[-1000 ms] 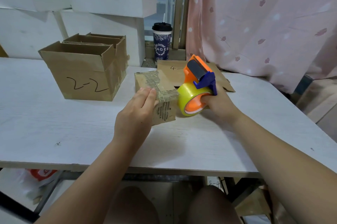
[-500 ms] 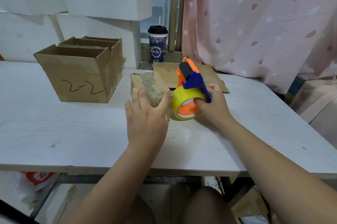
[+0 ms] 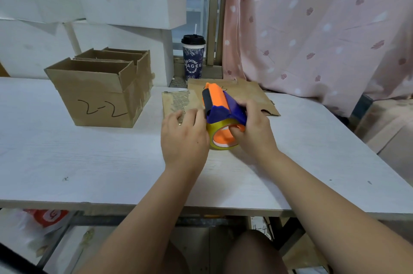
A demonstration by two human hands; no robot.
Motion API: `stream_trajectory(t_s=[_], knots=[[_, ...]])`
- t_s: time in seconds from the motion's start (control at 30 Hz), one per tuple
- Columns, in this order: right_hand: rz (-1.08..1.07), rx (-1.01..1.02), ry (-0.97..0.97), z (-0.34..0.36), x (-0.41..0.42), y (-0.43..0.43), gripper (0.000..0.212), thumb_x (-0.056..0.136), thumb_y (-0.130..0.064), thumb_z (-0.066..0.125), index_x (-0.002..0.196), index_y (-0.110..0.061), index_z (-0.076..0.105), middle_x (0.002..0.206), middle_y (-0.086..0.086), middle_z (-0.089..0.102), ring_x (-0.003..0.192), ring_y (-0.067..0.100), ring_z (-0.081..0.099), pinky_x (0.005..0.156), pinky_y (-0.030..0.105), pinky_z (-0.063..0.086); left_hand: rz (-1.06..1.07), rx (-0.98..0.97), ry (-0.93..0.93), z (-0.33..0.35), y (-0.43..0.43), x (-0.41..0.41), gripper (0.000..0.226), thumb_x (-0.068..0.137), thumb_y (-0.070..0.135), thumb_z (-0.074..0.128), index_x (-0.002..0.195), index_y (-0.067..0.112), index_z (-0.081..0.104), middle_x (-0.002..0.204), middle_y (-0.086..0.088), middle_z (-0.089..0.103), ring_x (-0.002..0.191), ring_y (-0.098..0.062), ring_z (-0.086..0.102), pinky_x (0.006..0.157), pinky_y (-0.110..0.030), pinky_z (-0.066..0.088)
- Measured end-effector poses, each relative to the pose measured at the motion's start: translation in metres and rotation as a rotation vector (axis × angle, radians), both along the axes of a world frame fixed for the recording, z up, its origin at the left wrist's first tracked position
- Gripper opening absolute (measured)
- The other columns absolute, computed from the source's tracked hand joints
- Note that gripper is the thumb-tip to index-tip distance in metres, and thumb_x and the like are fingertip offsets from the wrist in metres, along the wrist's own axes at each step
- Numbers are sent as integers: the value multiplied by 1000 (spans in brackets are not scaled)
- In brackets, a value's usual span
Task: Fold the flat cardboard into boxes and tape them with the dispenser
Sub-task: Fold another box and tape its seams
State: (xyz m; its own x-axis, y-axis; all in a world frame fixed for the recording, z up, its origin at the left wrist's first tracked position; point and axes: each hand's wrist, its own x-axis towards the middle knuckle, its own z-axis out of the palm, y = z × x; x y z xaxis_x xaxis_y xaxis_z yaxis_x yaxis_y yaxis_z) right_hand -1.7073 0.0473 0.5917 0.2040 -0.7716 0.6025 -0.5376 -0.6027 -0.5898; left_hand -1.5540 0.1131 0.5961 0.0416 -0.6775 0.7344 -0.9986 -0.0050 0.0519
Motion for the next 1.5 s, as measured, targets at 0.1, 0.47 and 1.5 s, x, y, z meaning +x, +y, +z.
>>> stream_trajectory(t_s=[0.1, 0.47, 1.5], knots=[[47, -32, 37, 10, -7, -2, 56, 68, 4, 65, 117, -18, 49, 103, -10, 51, 92, 16, 51, 73, 14, 39, -27, -134, -35, -3, 0, 4, 10, 84, 15, 58, 90, 10, 64, 87, -6, 67, 82, -28, 61, 82, -37, 48], [131, -58, 16, 24, -26, -6, 73, 71, 3, 69, 133, -24, 43, 118, -10, 52, 95, 1, 49, 74, 4, 40, -154, -235, -43, -6, 1, 31, 20, 90, 23, 59, 99, 12, 72, 90, -2, 72, 79, -27, 63, 65, -30, 49], [-22, 58, 231, 35, -75, -6, 76, 75, 8, 58, 137, -32, 41, 128, 1, 53, 102, 13, 47, 74, 10, 37, -182, -205, 52, -4, 4, 38, 18, 91, 21, 63, 101, 11, 74, 96, -1, 74, 86, -28, 66, 65, -32, 53]])
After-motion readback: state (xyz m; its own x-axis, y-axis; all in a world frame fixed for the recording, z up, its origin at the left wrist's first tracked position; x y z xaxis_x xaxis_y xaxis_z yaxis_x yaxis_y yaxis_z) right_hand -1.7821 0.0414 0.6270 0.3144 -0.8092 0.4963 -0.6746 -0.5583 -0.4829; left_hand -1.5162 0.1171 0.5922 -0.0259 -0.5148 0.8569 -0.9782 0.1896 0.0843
